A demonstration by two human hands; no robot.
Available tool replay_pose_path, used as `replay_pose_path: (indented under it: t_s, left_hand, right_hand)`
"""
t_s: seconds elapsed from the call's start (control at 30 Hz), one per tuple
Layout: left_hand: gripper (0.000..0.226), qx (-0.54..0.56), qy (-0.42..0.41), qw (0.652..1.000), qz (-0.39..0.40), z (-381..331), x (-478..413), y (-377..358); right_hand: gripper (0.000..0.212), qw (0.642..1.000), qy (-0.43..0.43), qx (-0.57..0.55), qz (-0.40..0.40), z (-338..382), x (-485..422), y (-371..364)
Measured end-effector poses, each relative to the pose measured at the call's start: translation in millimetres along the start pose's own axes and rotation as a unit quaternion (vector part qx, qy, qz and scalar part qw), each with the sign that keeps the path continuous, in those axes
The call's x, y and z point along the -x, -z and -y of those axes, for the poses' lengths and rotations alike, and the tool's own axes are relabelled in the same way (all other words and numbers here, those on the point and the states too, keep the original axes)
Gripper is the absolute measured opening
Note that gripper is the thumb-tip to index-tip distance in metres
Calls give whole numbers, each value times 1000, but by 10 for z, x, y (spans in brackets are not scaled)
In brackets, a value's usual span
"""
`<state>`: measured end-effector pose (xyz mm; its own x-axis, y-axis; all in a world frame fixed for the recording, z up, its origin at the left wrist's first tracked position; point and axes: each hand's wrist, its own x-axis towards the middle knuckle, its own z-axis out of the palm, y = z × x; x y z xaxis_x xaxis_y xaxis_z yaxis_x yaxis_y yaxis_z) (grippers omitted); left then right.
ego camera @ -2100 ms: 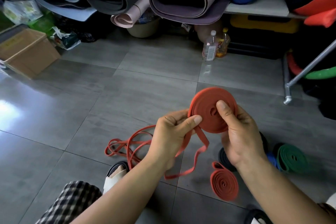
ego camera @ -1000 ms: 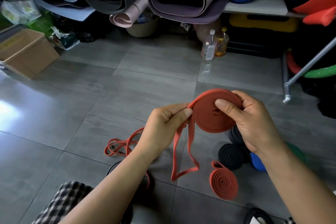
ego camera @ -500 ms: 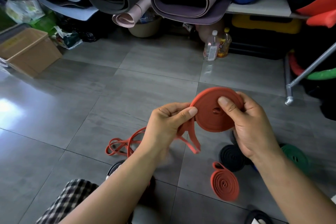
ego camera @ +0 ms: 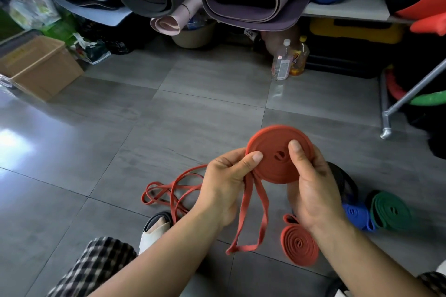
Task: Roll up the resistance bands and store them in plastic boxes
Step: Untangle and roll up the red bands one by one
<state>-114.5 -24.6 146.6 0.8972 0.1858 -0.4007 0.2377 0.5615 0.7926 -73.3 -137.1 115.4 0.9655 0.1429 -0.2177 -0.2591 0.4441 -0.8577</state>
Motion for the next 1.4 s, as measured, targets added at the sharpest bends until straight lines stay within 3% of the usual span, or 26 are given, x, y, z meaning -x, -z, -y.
replay_pose_path:
  t_s: [0.1, 0.13, 0.2, 0.23, 0.27, 0.37, 0.43, 0.5, 0.6, 0.7, 0.83, 1.03, 1.17, 1.27, 1.3, 1.4]
  left_hand:
    - [11, -191, -115, 975, -16, -145, -66, 135]
    - [12, -298, -158, 941, -14, -186, -89, 178]
    - [11, -468, -205, 859, 17, -197, -86, 204]
    - [9, -504, -209, 837, 32, -184, -67, 185]
    - [8, -511, -202, 834, 44, -160, -57, 167]
    - [22, -402, -138, 902, 74, -137, -60, 158]
    - [25, -347, -105, 929, 82, -159, -72, 167]
    - [20, -346, -95, 931, 69, -157, -78, 180]
    - [12, -310, -65, 947, 50, -154, -56, 150]
    - [11, -303, -78, 950, 21, -132, -86, 153]
    - [9, -262, -82, 961, 23, -25, -69, 112]
    - [14, -207, -115, 972, 4, 140, -25, 25]
    - [18, -214, -116, 970, 5, 147, -29, 11]
    - [14, -258, -100, 961, 11, 50, -79, 89]
    - [14, -316, -117, 941, 16, 17, -99, 124]
    - [16, -495, -175, 850, 51, -35, -119, 180]
  right_hand:
    - [43, 980, 7, 186, 75, 195, -75, 57]
    - [40, 946, 53, 299, 112, 284, -108, 75]
    - [44, 836, 129, 498, 192, 384, -149, 109]
    - [40, 796, 135, 545, 226, 401, -145, 107]
    - [32, 786, 123, 553, 247, 410, -126, 87]
    - [15, 820, 115, 511, 232, 413, -115, 71]
    - [14, 850, 106, 474, 205, 425, -137, 95]
    - [16, 889, 84, 418, 170, 448, -147, 102]
    - [29, 916, 81, 369, 138, 454, -140, 91]
    - [26, 926, 87, 346, 125, 448, -133, 76]
    - [10, 967, 53, 237, 71, 422, -148, 69]
    - [10, 994, 24, 105, -16, 221, -70, 0]
    - [19, 997, 6, 50, -59, 110, -11, -28]
    - [27, 989, 17, 144, 19, 207, -77, 61]
    - [36, 970, 45, 231, 60, 278, -115, 106]
    - [48, 851, 101, 480, 186, 433, -175, 181]
